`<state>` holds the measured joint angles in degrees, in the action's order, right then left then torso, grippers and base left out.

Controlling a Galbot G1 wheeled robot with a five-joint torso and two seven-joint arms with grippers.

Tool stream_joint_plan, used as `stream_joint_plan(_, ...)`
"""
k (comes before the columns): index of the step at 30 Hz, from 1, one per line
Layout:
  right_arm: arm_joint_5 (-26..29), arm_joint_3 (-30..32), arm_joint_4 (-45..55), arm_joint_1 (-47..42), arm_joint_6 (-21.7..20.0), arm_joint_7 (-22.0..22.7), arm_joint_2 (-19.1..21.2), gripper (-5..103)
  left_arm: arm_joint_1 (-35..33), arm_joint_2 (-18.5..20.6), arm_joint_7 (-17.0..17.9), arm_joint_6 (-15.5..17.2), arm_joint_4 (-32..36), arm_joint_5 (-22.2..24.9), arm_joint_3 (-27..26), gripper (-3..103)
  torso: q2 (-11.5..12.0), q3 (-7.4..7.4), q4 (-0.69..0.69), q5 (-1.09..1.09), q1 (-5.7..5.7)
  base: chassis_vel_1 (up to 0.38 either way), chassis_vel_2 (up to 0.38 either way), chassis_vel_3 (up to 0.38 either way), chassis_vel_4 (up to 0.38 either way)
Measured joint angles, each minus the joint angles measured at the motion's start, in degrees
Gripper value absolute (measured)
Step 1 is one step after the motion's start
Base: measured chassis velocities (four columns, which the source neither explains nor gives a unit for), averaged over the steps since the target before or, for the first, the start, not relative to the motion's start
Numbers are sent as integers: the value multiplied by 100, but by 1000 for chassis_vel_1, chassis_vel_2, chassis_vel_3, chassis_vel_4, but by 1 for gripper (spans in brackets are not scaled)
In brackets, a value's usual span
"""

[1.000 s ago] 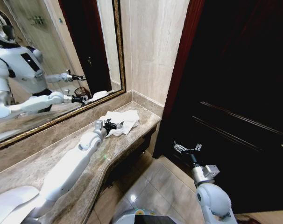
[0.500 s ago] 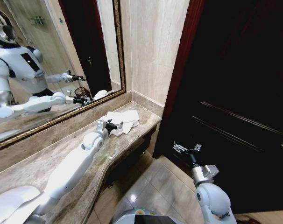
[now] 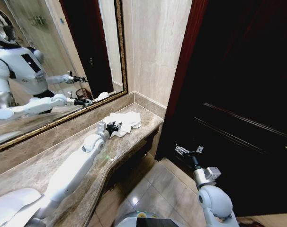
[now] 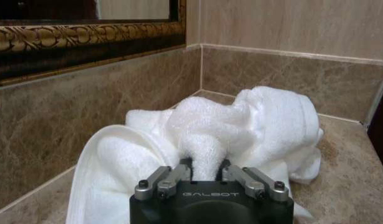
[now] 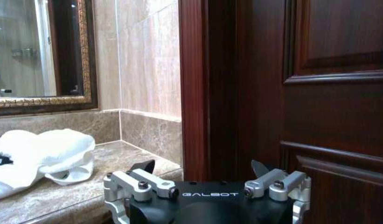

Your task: Discard the used towel into the hamper.

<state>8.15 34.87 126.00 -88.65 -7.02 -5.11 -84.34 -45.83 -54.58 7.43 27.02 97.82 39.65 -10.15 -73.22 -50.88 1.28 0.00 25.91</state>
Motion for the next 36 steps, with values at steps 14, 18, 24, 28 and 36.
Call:
stream_joint_plan(14, -5, 6, -11, -45, 63, -1, -20, 100, -87, 26, 29, -88, 116, -5, -68, 6, 0, 0, 0, 0, 0, 0, 0, 0, 0)
stream_joint_plan(18, -10, 5, 8, -59, 74, 7, -26, 100, -132, 55, 89, -162, 224, -18, -138, 6, 0, 0, 0, -1, 0, 0, 0, 0, 0)
stream_joint_plan(24, -39, -17, 23, -94, 115, 14, -33, 100, -254, 138, 110, -263, 552, -133, -344, 6, 0, 0, 0, 0, 0, 0, 0, 0, 0)
stream_joint_plan(28, -62, -41, 29, -103, 123, 27, -37, 100, -373, 184, 112, -323, 823, -167, -498, 6, 0, 0, 0, 1, 0, 0, 0, 0, 0)
stream_joint_plan(36, -94, -103, 83, -91, 94, 77, -37, 100, -740, 331, 114, -357, 1403, -157, -920, 6, 0, 0, 0, 0, 0, 0, 0, 0, 0)
